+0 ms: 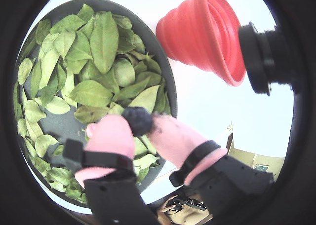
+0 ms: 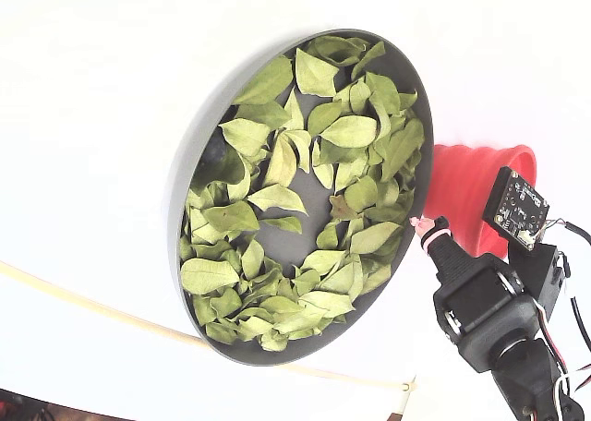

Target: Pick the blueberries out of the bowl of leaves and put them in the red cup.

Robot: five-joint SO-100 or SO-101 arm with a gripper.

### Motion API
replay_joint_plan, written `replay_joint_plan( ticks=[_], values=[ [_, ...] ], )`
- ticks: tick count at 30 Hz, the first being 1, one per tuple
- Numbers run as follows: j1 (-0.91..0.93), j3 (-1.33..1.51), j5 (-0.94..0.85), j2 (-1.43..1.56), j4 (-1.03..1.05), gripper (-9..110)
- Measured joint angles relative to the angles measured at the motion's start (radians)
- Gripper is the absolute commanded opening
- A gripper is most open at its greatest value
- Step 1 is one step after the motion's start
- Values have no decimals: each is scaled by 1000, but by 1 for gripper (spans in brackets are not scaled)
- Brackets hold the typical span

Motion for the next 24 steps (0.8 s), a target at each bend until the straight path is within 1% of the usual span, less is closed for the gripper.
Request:
replay_joint_plan(
  ticks=[24],
  values=[
    [80,-112,28,0,31,8]
  ],
)
